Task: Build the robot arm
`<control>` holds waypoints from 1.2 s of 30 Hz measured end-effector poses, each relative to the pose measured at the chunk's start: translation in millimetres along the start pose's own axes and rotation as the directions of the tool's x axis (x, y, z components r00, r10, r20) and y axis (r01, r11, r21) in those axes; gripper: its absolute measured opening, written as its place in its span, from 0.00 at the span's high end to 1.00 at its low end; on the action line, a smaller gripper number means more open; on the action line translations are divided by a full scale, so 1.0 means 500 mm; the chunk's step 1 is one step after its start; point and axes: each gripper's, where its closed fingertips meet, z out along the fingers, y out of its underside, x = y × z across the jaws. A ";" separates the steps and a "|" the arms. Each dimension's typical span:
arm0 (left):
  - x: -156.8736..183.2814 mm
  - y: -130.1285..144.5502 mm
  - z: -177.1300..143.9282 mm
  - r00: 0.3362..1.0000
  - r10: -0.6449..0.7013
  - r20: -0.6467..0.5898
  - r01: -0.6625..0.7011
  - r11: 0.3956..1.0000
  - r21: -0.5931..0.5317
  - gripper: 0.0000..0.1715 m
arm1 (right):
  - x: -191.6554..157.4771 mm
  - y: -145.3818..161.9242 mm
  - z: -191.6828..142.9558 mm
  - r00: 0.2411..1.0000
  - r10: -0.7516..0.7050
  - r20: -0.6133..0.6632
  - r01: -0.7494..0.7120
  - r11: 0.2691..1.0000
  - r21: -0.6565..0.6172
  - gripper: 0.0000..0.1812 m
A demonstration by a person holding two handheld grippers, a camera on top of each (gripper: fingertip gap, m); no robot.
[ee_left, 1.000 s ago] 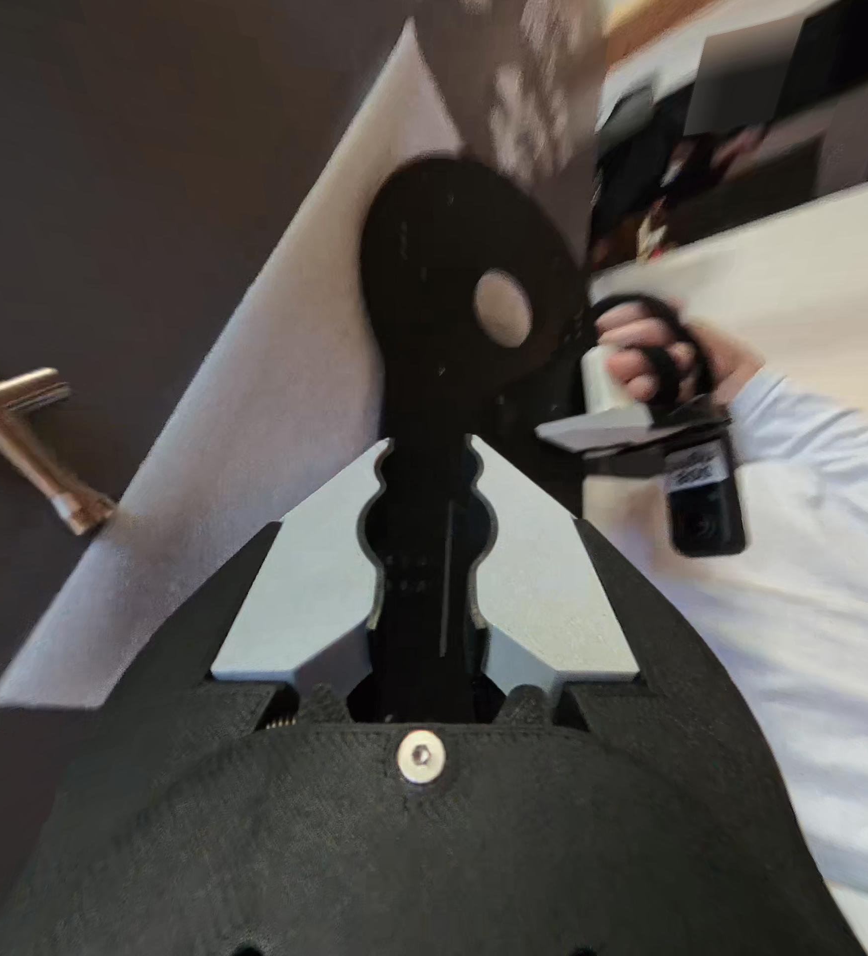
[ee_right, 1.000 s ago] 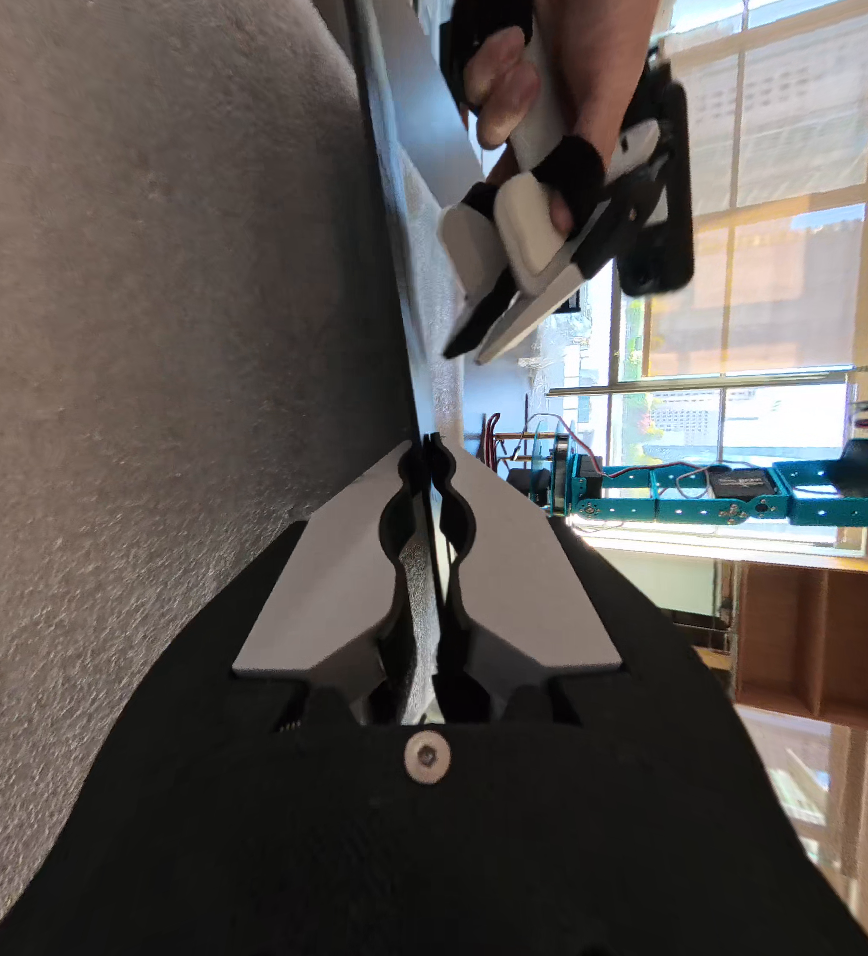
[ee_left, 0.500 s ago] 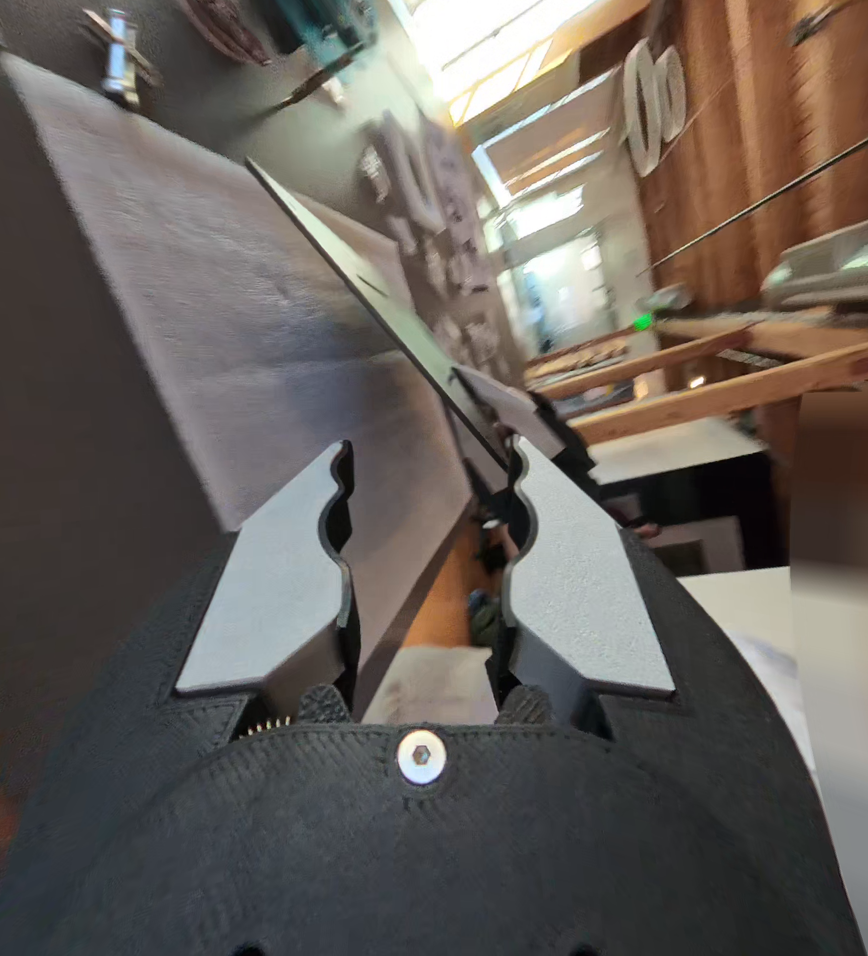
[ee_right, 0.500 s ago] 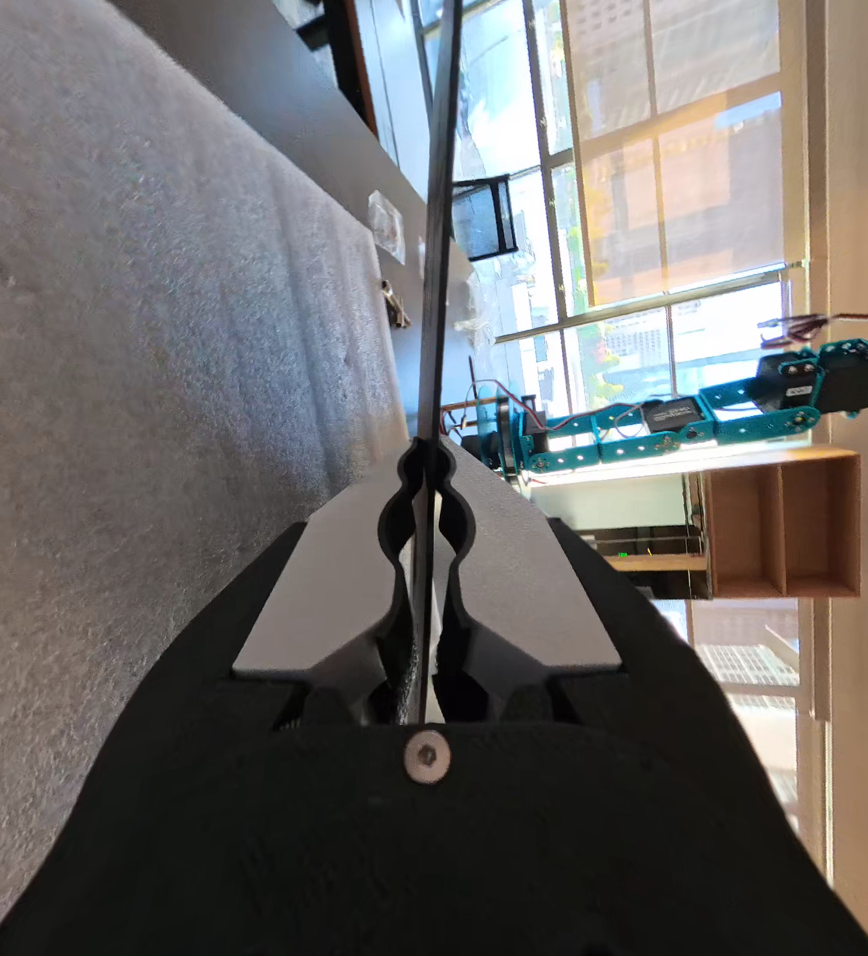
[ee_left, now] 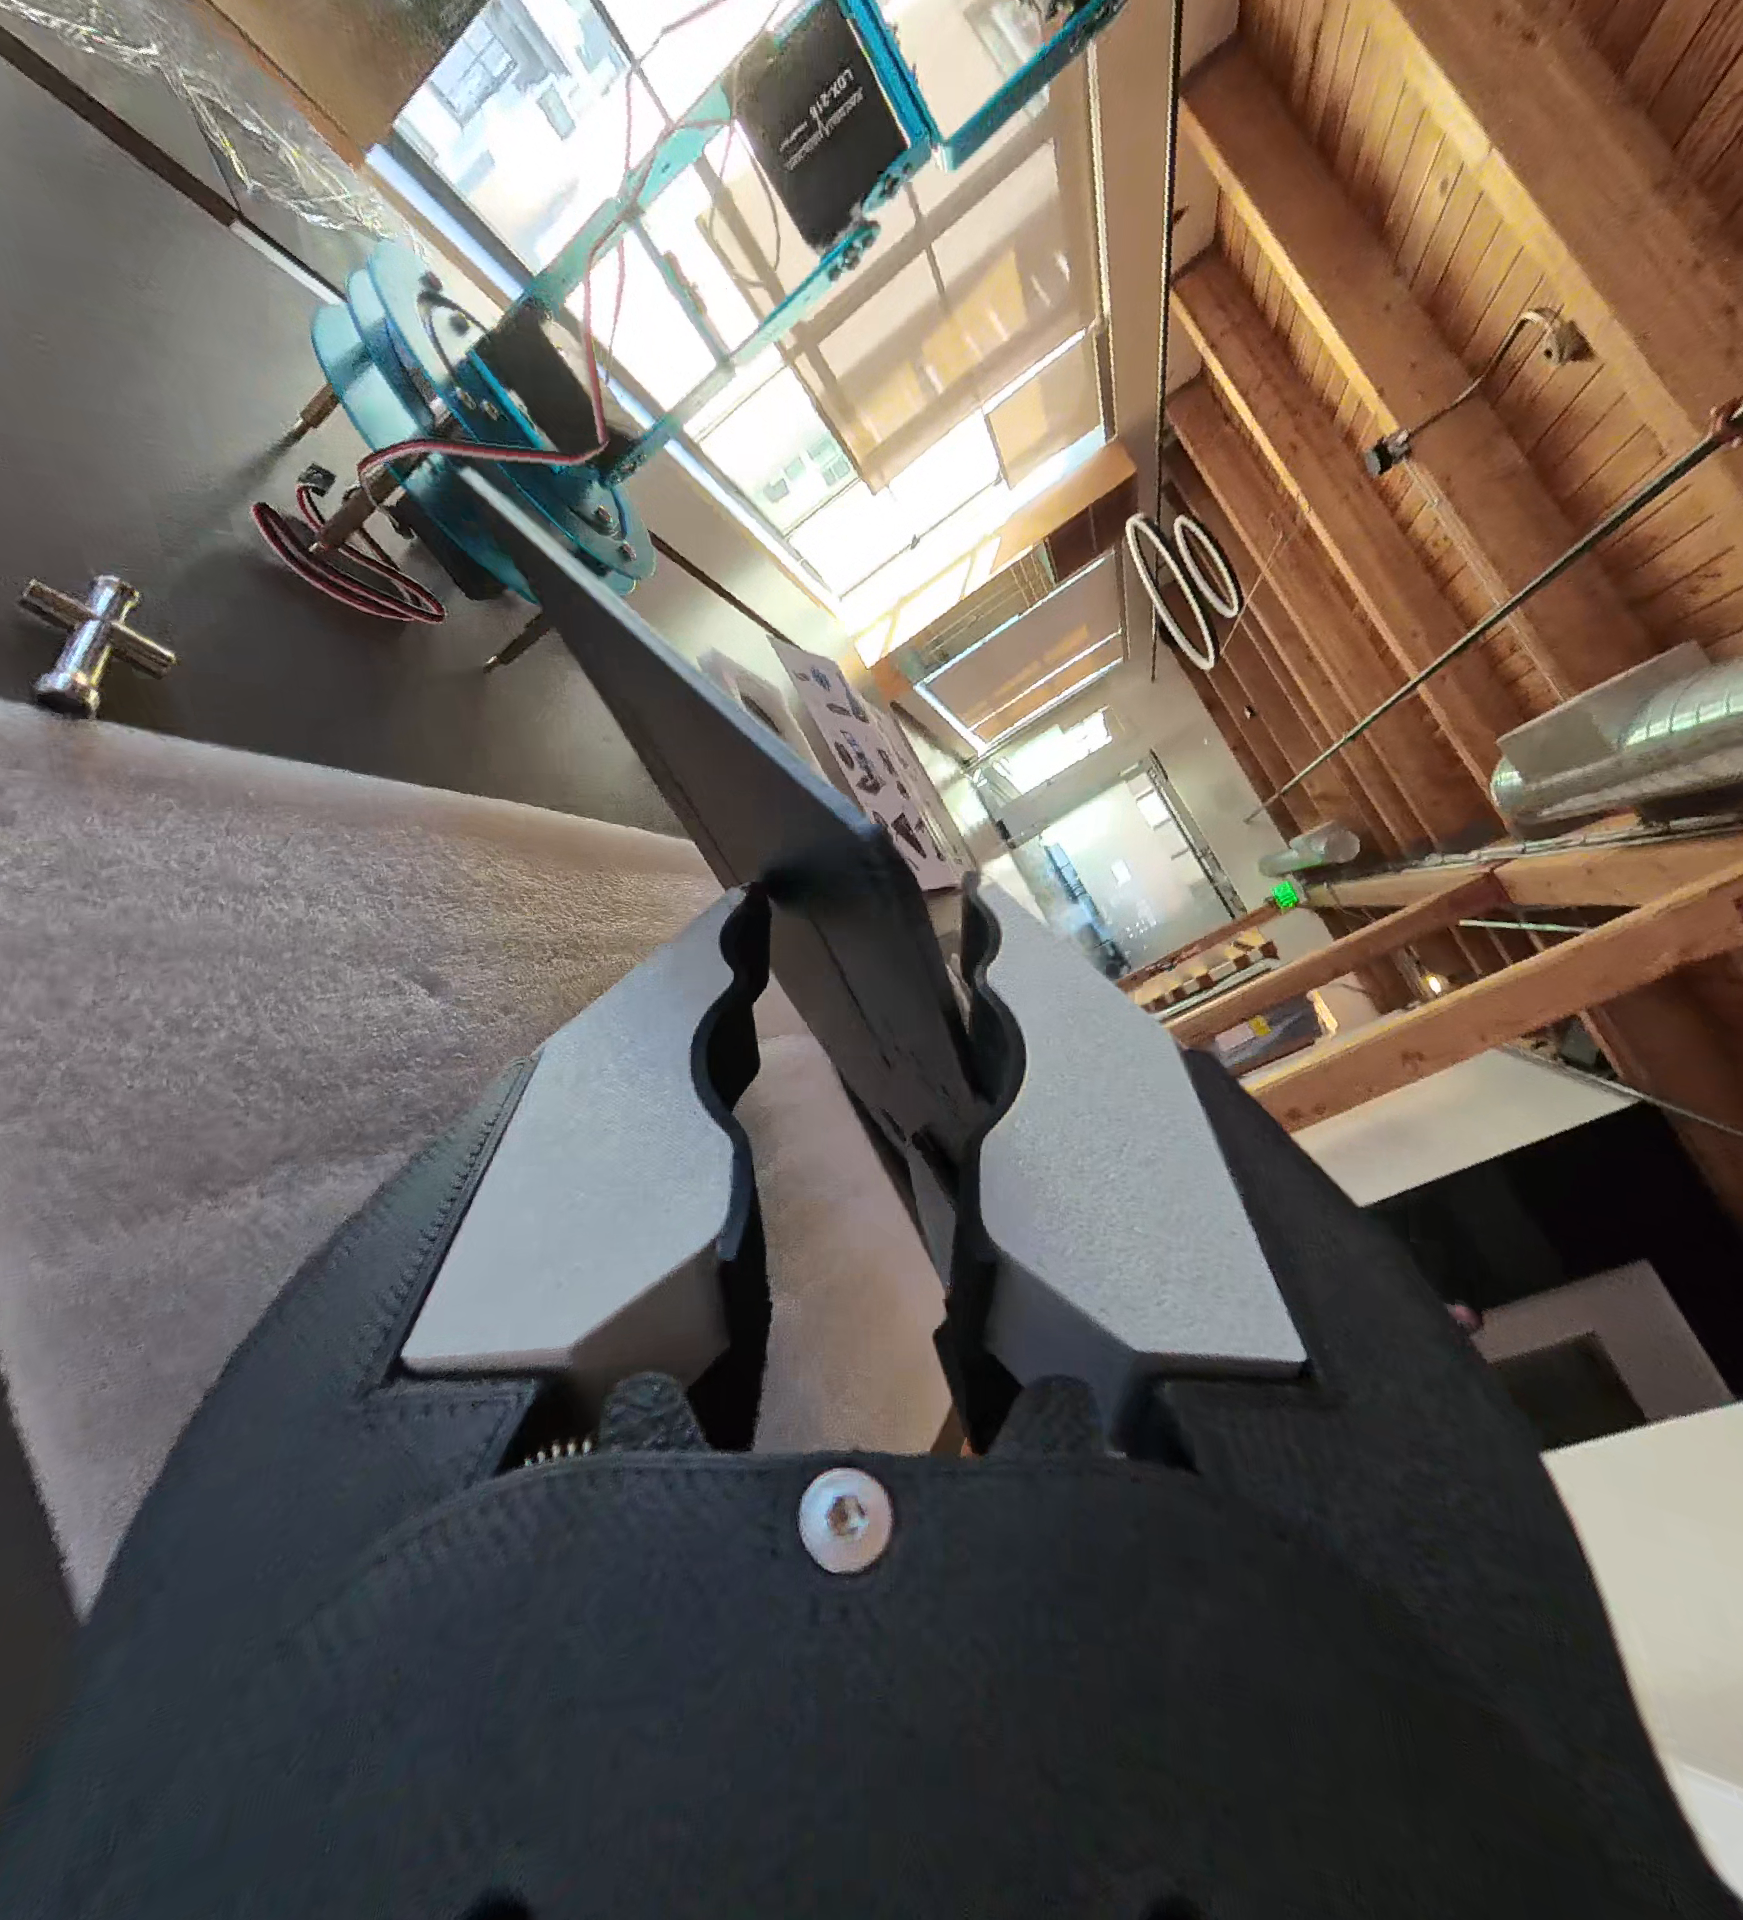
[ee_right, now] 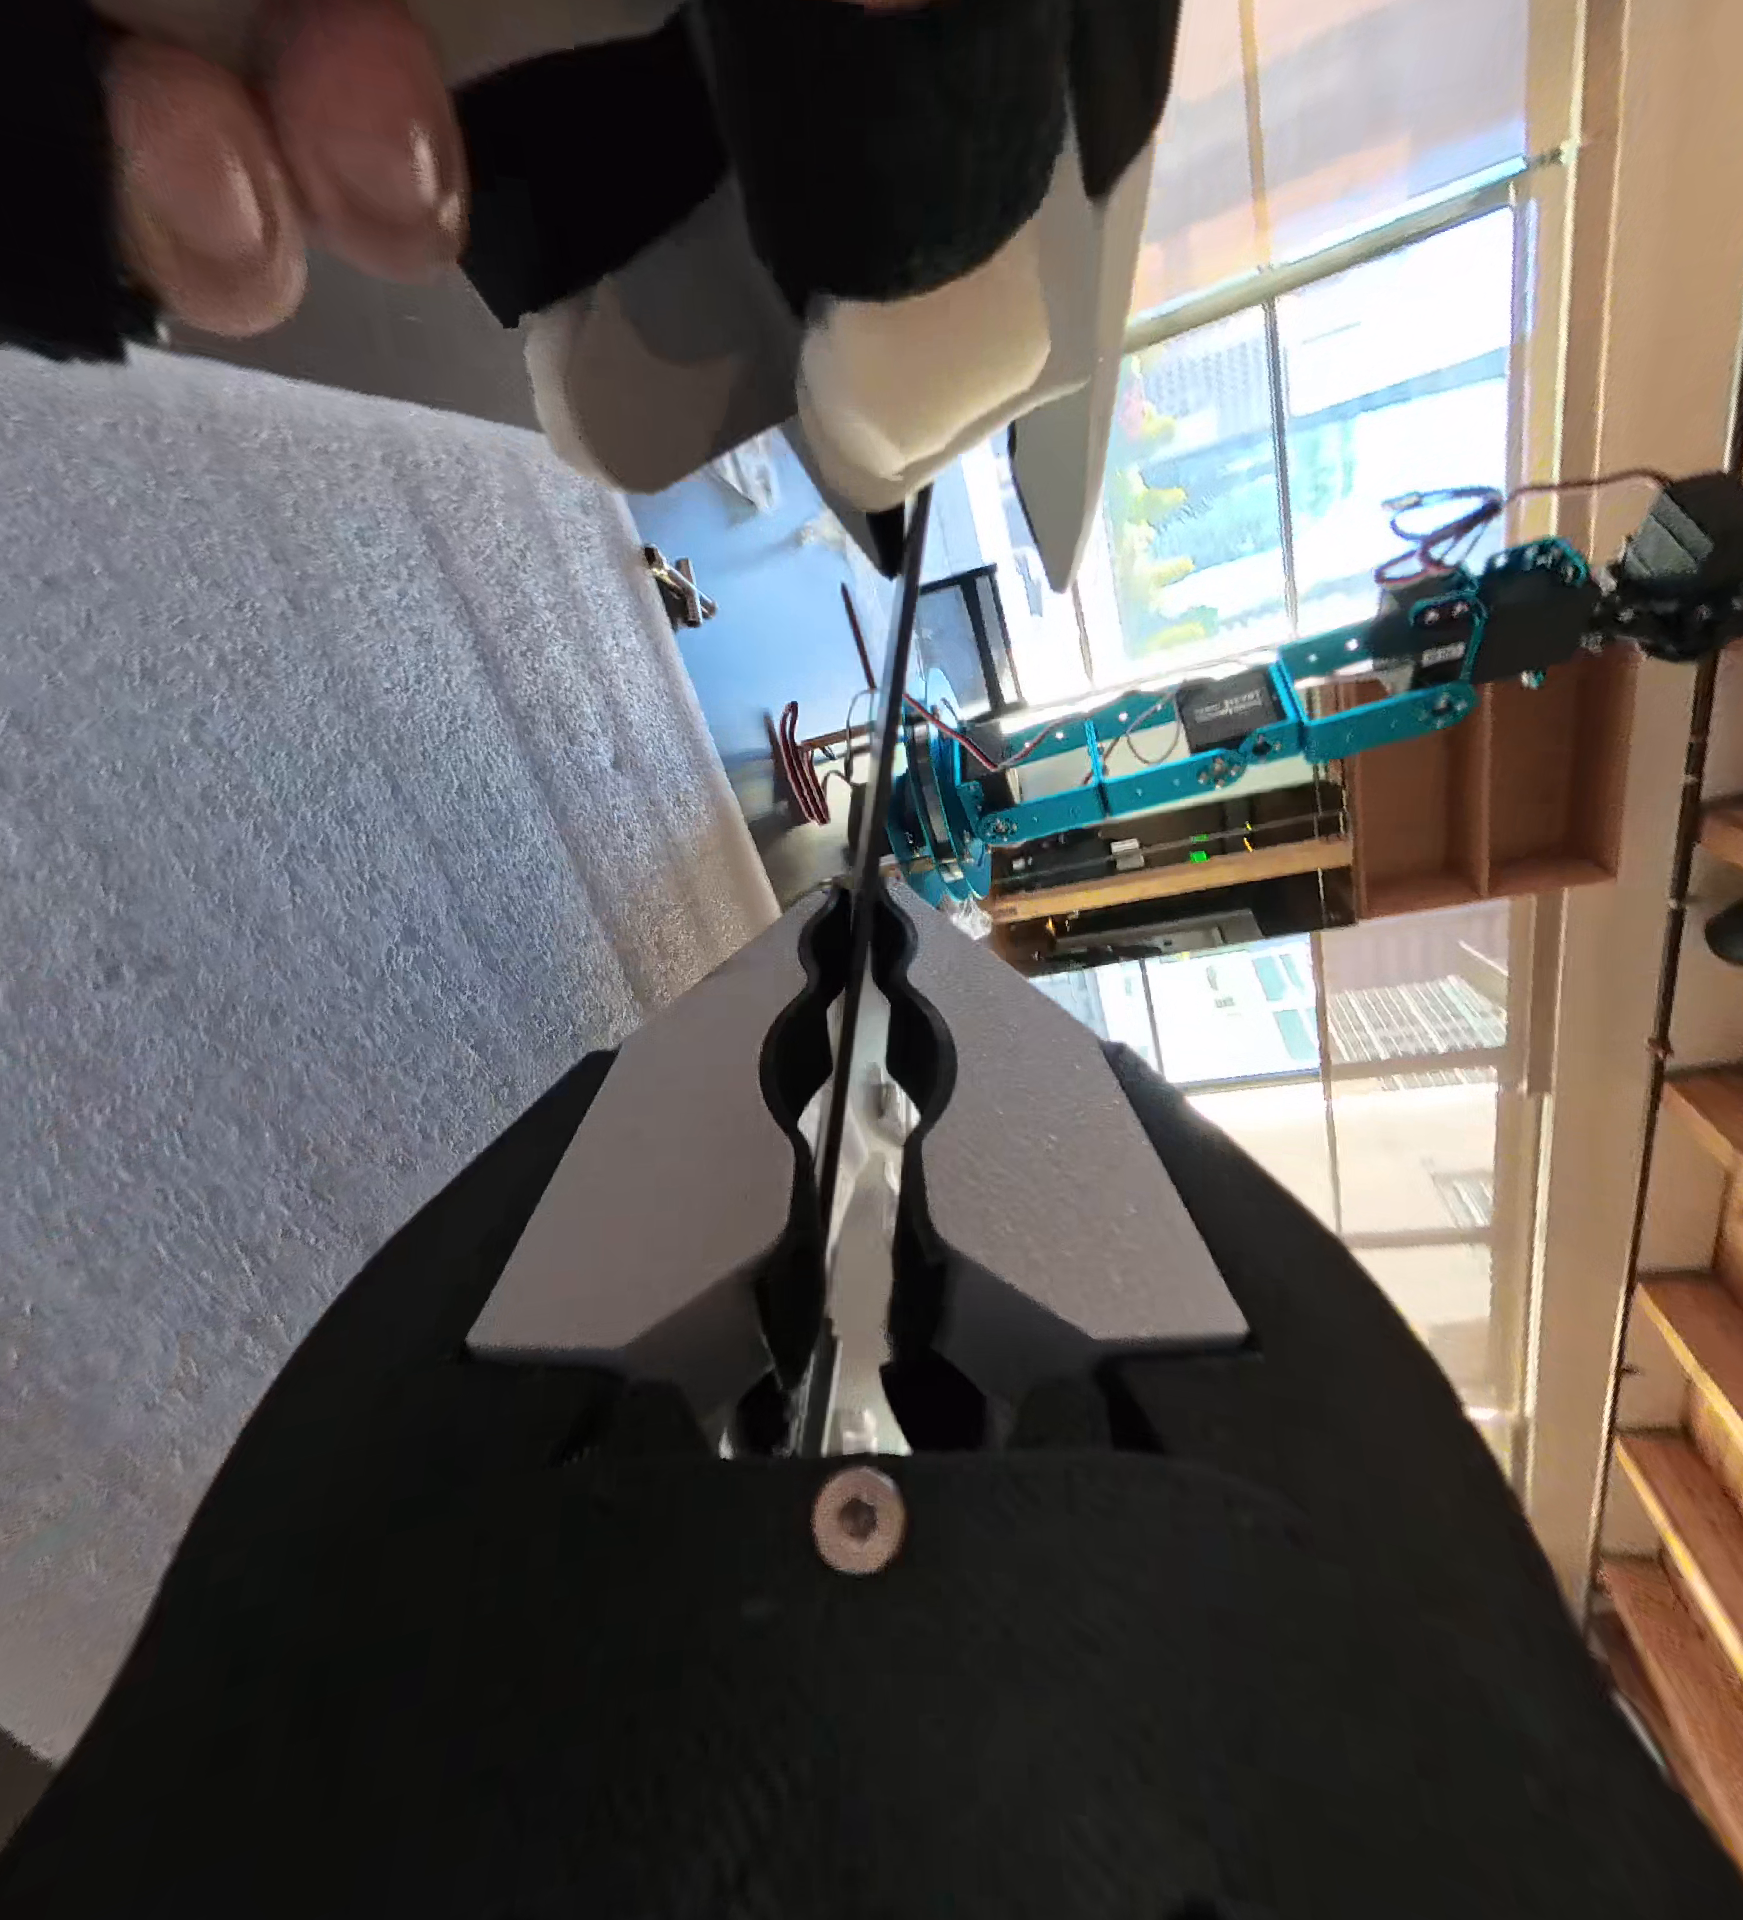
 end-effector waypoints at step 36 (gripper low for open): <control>0.144 0.023 0.111 0.737 0.450 0.504 -0.439 0.886 -0.149 1.00 | 0.406 1.207 0.075 0.192 0.750 0.633 -0.936 0.333 -0.110 0.84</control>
